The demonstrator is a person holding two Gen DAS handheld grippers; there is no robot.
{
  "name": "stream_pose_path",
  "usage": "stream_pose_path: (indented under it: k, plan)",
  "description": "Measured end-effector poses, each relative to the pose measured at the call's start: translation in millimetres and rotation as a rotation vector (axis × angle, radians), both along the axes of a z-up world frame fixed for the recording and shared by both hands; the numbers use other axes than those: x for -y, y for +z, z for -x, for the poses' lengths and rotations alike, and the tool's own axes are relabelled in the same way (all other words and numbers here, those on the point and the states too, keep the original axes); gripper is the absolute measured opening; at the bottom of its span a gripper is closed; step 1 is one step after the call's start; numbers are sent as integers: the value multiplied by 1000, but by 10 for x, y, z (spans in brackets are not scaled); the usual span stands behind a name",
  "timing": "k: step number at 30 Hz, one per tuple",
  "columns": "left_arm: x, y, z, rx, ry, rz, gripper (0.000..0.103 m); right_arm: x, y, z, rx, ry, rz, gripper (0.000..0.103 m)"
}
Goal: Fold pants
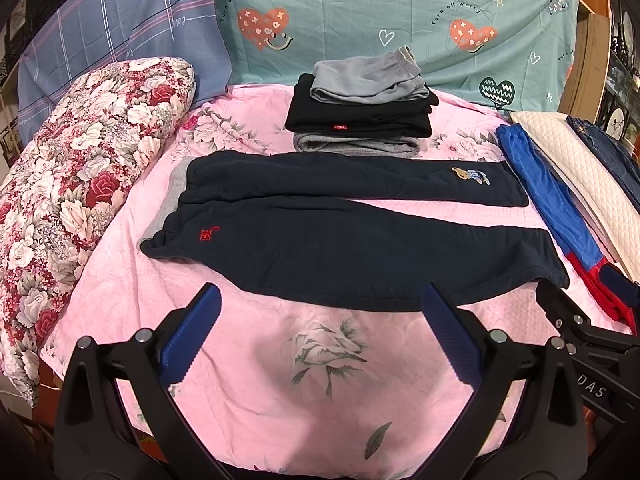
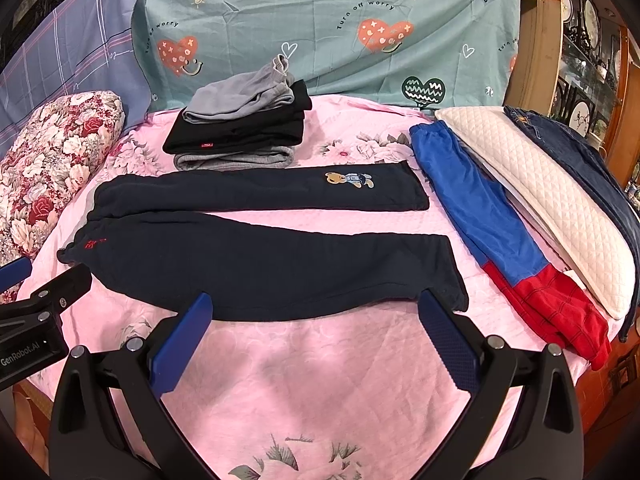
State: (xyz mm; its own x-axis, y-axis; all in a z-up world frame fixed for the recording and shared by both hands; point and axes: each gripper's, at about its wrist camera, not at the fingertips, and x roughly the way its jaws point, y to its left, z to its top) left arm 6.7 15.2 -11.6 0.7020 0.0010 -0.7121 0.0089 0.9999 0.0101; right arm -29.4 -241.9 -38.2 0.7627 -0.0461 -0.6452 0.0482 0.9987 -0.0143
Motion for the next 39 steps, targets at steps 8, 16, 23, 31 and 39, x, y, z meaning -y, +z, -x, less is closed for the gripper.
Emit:
stream_pose_path:
  k: [8,16,23,31,39]
  plan:
    - [-677,-588,-567,-260,67,202,101,69,-195,-123,-88,0,-20,102]
    - [-2107,-1069,-1146,-346,377,489,101,184,-318,-165,-132,-24,-61,102]
    - [-2376,-1316,-1359,-387,417,626,98,289,-311,-154,-131,-52,-63,102]
    - [-2646,-1344,-1518,-325,440,679,13,773,-179,-116,-115,-159,-7,102]
    - [-2464,-1139,-1167,-208,474,460,6,1852,-430,-655,-326,-260,-257,102]
